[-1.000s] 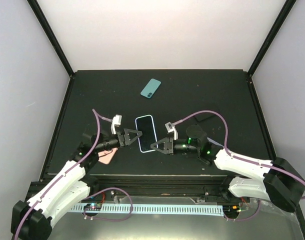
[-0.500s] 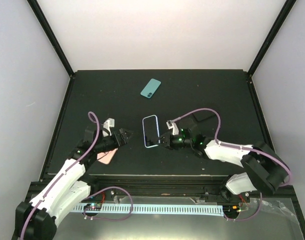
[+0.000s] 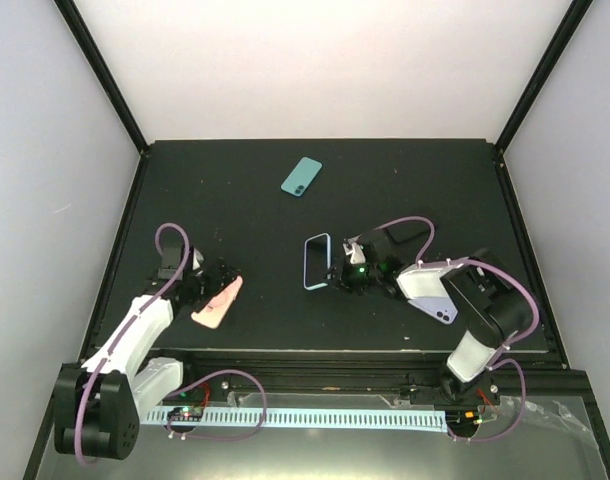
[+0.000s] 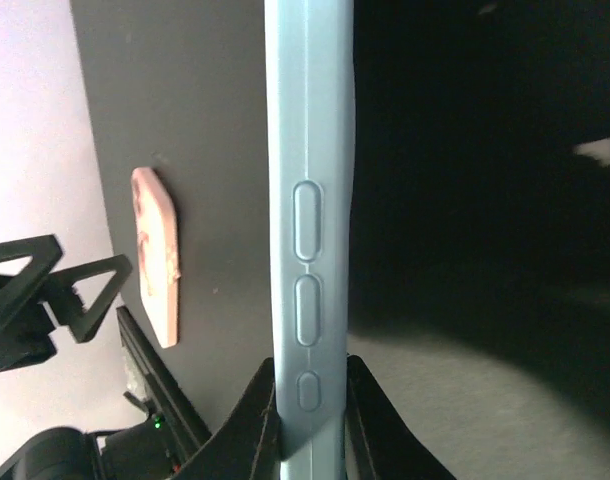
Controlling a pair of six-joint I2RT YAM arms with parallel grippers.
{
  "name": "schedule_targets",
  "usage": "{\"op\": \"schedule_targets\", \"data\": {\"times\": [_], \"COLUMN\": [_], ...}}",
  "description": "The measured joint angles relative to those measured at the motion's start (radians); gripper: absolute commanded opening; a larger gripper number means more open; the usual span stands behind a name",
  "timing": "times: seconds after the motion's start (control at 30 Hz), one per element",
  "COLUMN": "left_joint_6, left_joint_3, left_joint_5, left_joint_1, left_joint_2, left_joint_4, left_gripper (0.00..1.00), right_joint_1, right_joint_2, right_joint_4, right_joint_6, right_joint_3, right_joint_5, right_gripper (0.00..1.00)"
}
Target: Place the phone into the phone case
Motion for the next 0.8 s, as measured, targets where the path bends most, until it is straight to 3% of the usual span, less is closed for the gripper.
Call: {"op": "schedule_targets", "data": {"times": [0.23, 0.37, 0.5, 0.67, 0.8], "left_joint_6": [-0.002, 0.003, 0.008, 0.011, 0.011], "left_joint_3": [0.007, 0.026, 0.048, 0.041, 0.014], "left_joint_5": [-0.090, -0.139, -0.187, -0.192, -0.187], "left_joint_1": [0.140, 0.182, 0.218, 0.236, 0.236], "left_joint_2": [0.004, 0.004, 0.004, 0.015, 0.069], "left_joint_4": [-0.019, -0.032, -0.038, -0.017, 0.013], "left_gripper": [0.99, 0.99, 0.99, 0.99, 0.99], "right_joint_1": [-0.048, -0.055, -0.060, -0.067, -0.069], "right_joint_2": [0.094, 0.130, 0.132, 0.129, 0.108], "right_joint_4": [0.063, 0.071, 0.032, -0.017, -0.056], "right_joint_6": [-0.005, -0.022, -0.040, -0.059, -0.083], "right_joint_3": [0.017, 0.048, 0.062, 0.073, 0.089], "right_joint_5": [-0.051, -0.066, -0.057, -0.044, -0.032], "right_gripper": [0.12, 0.21, 0.41, 0.52, 0.81]}}
